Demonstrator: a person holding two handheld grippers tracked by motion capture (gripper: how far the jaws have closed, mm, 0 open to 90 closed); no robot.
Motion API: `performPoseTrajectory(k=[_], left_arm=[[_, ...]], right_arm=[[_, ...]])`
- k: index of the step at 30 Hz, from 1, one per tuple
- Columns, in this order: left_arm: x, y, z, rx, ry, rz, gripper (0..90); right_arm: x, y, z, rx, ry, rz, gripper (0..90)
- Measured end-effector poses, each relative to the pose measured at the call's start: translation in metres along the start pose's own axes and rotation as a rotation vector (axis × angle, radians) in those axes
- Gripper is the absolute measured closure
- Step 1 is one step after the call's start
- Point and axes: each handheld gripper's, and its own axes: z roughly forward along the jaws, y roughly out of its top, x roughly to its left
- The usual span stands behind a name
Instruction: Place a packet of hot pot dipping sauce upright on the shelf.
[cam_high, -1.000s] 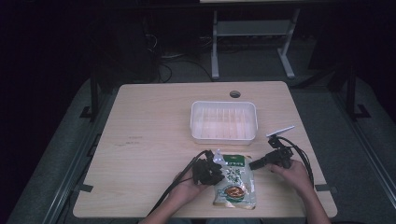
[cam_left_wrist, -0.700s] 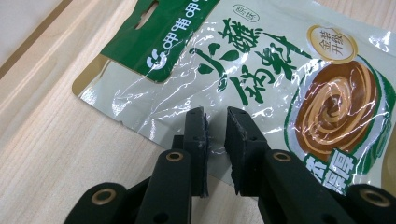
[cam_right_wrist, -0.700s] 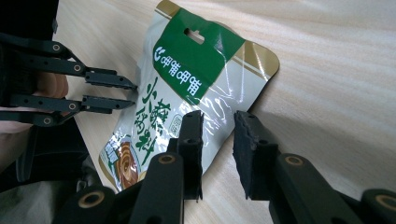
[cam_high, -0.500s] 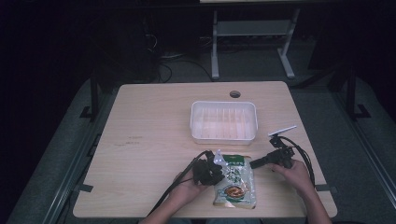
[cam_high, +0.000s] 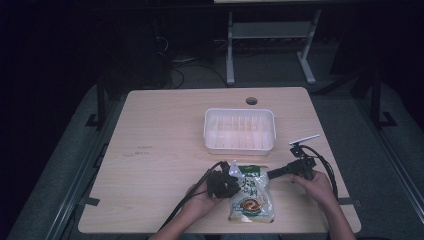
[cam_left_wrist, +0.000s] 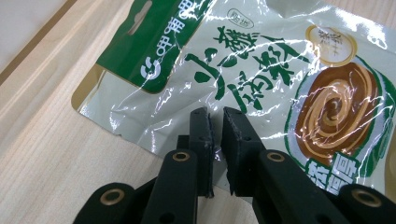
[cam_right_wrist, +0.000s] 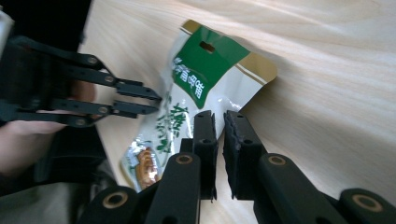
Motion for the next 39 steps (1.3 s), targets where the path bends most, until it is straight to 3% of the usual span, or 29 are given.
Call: performPoseTrajectory(k=[2, 6, 13, 18, 25, 28, 31, 39], left_arm=[[0.000, 0.000, 0.000, 0.001, 0.000, 0.000, 82.0], [0.000, 0.000, 0.000, 0.003, -0.001, 0.002, 82.0], [0.000, 0.000, 0.000, 0.000, -0.001, -0.001, 82.0], [0.001, 0.000, 0.000, 0.000, -0.003, -0.001, 82.0], [0.001, 0.000, 0.000, -0.001, -0.004, -0.002, 82.0], [0.001, 0.000, 0.000, -0.001, -0.006, -0.003, 82.0], [0.001, 0.000, 0.000, -0.002, -0.007, -0.004, 82.1], [0.001, 0.000, 0.000, -0.005, -0.005, -0.003, 82.1]], right_arm=[[0.000, 0.001, 0.003, 0.014, -0.034, 0.001, 80.6], [-0.003, 0.001, 0.004, 0.012, -0.020, 0.011, 79.4], [-0.006, 0.002, 0.009, 0.058, -0.052, 0.032, 77.9], [-0.007, 0.000, 0.013, 0.110, -0.031, 0.046, 77.2], [-0.006, 0.002, 0.016, 0.103, -0.017, 0.039, 75.5], [-0.004, 0.001, 0.016, 0.084, 0.038, 0.028, 76.7], [-0.002, 0.002, 0.016, 0.085, 0.052, 0.015, 77.8], [0.003, 0.001, 0.021, 0.103, 0.017, -0.009, 82.7]])
